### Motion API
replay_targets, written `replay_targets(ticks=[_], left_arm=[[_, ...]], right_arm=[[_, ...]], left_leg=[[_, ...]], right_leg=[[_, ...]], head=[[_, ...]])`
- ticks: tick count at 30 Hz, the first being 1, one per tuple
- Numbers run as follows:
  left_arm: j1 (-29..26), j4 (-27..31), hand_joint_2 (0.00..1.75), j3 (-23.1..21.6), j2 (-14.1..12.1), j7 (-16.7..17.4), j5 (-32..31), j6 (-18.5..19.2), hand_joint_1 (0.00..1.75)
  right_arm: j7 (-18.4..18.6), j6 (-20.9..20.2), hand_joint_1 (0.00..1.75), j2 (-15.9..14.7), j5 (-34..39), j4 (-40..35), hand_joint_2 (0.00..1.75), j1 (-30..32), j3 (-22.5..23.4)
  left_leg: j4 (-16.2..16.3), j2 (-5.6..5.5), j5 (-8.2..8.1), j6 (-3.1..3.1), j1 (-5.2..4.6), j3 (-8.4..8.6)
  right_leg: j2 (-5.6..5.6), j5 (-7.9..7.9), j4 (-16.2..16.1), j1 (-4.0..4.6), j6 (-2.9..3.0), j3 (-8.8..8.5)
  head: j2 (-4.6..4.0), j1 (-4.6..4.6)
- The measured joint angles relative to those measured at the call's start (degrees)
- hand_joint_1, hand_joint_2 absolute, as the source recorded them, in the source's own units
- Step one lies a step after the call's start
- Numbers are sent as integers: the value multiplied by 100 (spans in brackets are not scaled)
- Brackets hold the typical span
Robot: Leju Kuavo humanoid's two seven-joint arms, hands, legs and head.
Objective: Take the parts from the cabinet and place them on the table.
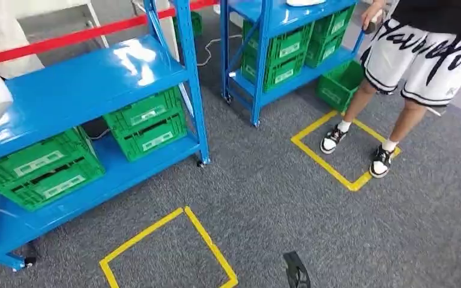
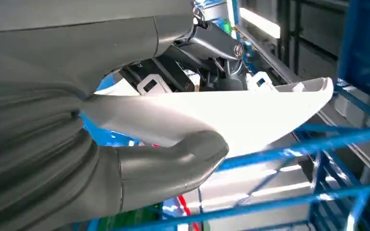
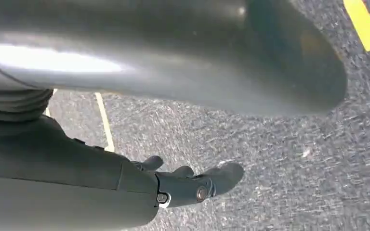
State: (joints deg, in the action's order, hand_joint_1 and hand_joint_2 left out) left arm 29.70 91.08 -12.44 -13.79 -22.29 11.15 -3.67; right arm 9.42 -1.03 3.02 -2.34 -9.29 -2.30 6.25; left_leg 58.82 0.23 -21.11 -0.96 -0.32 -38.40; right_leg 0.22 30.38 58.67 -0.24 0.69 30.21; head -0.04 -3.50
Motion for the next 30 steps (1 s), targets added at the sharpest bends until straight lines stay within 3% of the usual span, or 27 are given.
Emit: replay_targets(ticks=[1,3,4,5,6,7,8,9,10,11,12,13,16,17,18,19,20,21,22,23,24,25,26,27,28,30], left_arm=[[-8,-7,175,0,-2,0,-2,0,175],[11,-9,175,2,-18,13,-4,0,175],[11,-11,175,2,-22,13,-4,0,175],[7,-18,175,4,-33,17,-4,0,175],[-6,-28,175,2,-44,17,-4,2,175],[-21,-37,175,4,-59,17,-2,2,175],[-39,-35,175,4,-68,17,0,2,175],[-55,-35,175,4,-72,17,4,2,175],[-62,-33,175,4,-72,17,9,7,175],[-61,-22,175,4,-72,15,9,9,175],[-60,2,175,4,-70,24,9,11,175],[-69,26,175,4,-70,19,9,15,175],[-40,13,175,2,-66,61,9,15,175],[6,9,175,0,-59,63,9,2,175],[54,11,175,0,-55,61,9,-32,175],[107,13,175,0,-50,46,22,-76,175],[136,11,175,2,-50,39,37,-111,175],[142,11,175,11,-50,22,59,-133,175],[143,11,175,18,-50,0,77,-157,175],[145,11,175,22,-52,-13,88,-157,175],[154,11,175,33,-57,-26,103,-160,175],[177,11,175,37,-72,-57,129,-160,175],[203,11,175,37,-92,-74,136,-160,175],[244,11,175,39,-120,-94,146,-160,175],[282,4,175,44,-155,-107,155,-160,175],[340,-20,175,46,-170,-114,175,-160,175]], right_arm=[[-2,0,0,17,2,2,0,-4,0],[-15,-6,0,15,7,2,0,-12,2],[-20,-11,0,15,4,2,0,-7,2],[-22,-17,0,15,4,2,0,-2,2],[-26,-28,0,15,2,2,0,2,2],[-28,-39,0,15,0,2,0,5,2],[-28,-46,0,17,-4,2,0,6,2],[-26,-50,0,17,-4,2,0,6,2],[-26,-52,0,17,-4,2,0,6,2],[-26,-52,0,20,-2,2,0,-2,0],[-24,-52,0,22,0,2,0,2,2],[-24,-52,0,26,13,2,0,3,2],[-20,-44,0,26,70,2,0,30,2],[-22,-31,0,28,85,4,0,34,2],[-18,-22,0,35,118,4,0,38,4],[-18,-11,0,39,129,4,0,38,4],[-18,-2,0,37,140,4,0,33,9],[-17,0,0,37,160,4,0,31,15],[-9,0,0,37,179,4,0,34,24],[-9,2,0,37,186,4,0,36,37],[-9,2,0,39,195,4,0,35,50],[-9,4,0,39,208,4,0,31,57],[-11,4,0,39,225,4,0,25,59],[-11,9,0,39,232,2,0,13,66],[-20,13,0,39,232,2,0,7,74],[-11,17,0,39,234,2,0,28,98]], left_leg=[[9,-9,-21,-25,8,-31],[402,-20,-657,-100,31,-183],[791,-20,-1019,-139,53,-279],[1206,-20,-1269,-167,63,-349],[1576,-19,-1361,-193,71,-380],[1736,-19,-1272,-209,81,-333],[1679,-19,-1059,-215,90,-183],[1452,-19,-836,-217,96,50],[1045,-19,-713,-215,101,399],[478,-22,-860,-205,109,839],[-33,-28,-1096,-181,69,1173],[-89,-44,-1141,-77,48,1166],[-104,-22,-982,93,32,989],[-106,9,-905,153,55,933],[-105,8,-835,207,55,859],[-102,7,-755,218,50,777],[-94,8,-679,229,40,688],[-86,8,-603,235,27,586],[-69,8,-530,234,19,477],[-47,8,-474,227,12,382],[-20,7,-418,216,9,283],[10,6,-356,201,3,182],[32,5,-316,186,0,128],[59,4,-275,149,-30,62],[66,14,-226,115,-24,52],[12,24,-95,50,4,42]], right_leg=[[-32,-73,-34,-35,40,36],[-42,-234,-38,-48,110,178],[-43,-303,-38,-49,108,270],[-43,-377,-34,-49,108,360],[-43,-456,-31,-49,101,460],[-45,-528,-27,-52,90,558],[-50,-604,-18,-57,72,661],[-52,-669,-6,-64,52,754],[-52,-733,9,-75,24,842],[-52,-798,39,-75,-12,889],[-46,-836,50,-61,-57,944],[-50,-918,24,-61,-97,936],[-37,-1112,-69,-72,-223,965],[-30,-902,37,-95,-244,1035],[-30,-533,289,-89,-253,1123],[-30,-107,728,-88,-267,1243],[-28,179,1167,-83,-277,1338],[-28,320,1583,-77,-282,1396],[-28,254,1826,-72,-273,1370],[-28,85,1816,-68,-259,1257],[-28,-116,1609,-62,-234,1039],[-28,-258,1145,-50,-187,649],[-26,-233,739,-35,-154,328],[-27,68,135,5,-91,-73],[-19,125,-26,9,-79,-133],[-15,47,-24,29,-26,-51]], head=[[0,2],[0,24],[0,20],[0,24],[0,22],[0,22],[0,24],[0,22],[0,22],[0,22],[0,24],[0,2],[0,39],[0,35],[0,24],[0,17],[0,20],[0,17],[0,20],[0,15],[0,18],[-2,15],[0,17],[0,7],[0,17],[0,3]])
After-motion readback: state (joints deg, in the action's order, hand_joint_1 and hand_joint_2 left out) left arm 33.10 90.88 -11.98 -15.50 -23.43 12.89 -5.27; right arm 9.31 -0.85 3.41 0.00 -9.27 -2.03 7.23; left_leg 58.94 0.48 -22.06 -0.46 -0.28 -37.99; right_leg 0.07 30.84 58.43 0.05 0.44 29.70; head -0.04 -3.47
